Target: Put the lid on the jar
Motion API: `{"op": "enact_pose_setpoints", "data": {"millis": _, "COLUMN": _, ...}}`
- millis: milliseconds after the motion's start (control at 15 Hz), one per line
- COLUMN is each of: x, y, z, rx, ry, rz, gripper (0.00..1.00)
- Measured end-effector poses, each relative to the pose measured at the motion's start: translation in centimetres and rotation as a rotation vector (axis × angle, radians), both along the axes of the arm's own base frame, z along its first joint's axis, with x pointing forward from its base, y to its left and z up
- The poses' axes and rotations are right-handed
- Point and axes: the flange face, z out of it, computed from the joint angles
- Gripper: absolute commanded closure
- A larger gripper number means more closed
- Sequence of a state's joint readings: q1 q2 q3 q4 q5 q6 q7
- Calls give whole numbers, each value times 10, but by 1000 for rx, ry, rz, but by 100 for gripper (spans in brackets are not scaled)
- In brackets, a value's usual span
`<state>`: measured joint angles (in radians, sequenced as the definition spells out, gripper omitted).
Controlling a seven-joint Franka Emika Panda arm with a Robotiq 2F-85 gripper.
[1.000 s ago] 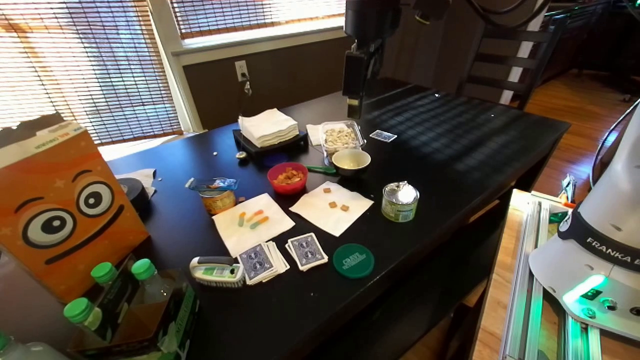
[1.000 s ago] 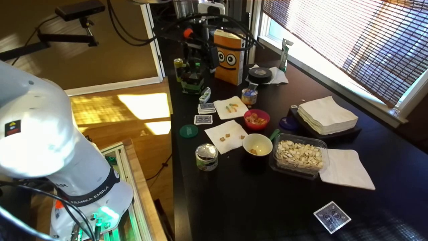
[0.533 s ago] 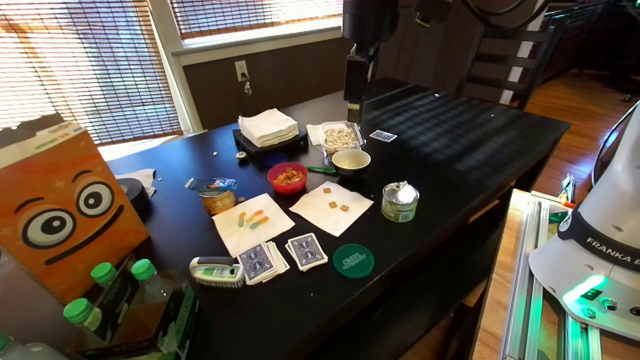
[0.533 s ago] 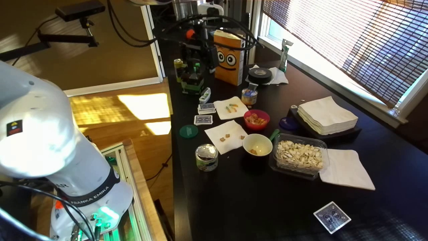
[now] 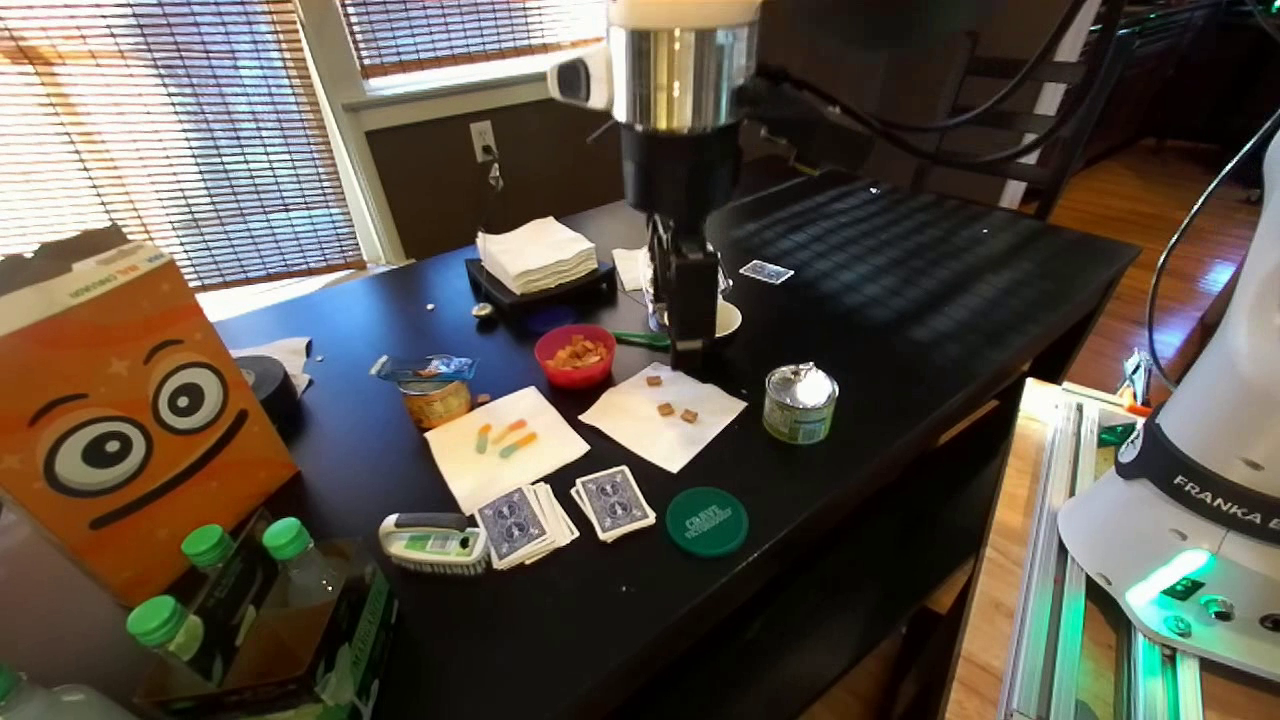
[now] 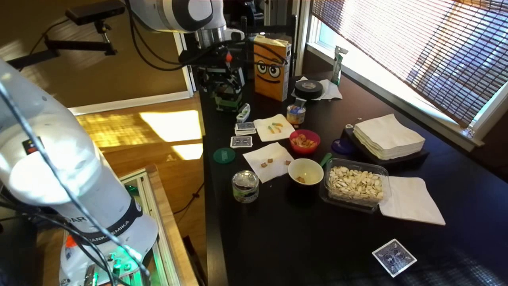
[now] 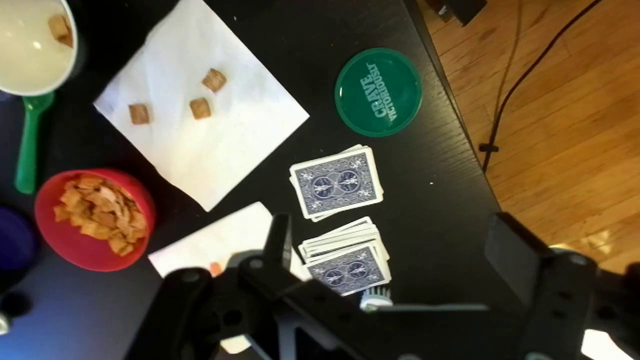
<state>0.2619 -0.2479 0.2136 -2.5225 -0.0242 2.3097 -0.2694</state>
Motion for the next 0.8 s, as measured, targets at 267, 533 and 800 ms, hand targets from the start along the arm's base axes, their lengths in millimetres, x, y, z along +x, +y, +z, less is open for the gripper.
{"op": "enact_pose_setpoints", "data": {"millis": 267, "x": -3, "y": 24, "z": -54, "rx": -17, "ry": -6, "rz": 212, "gripper": 0}}
{"op": "enact_pose_setpoints", "data": {"millis": 533, "x": -5, "y": 26, "z": -103, "rx": -18, "ry": 23, "rz": 343, "gripper": 0}}
{"op": "enact_pose_setpoints", "data": {"millis": 800, "x": -14, "y": 22, "z": -142, "rx": -18, "ry": 71, "rz": 415, "gripper": 0}}
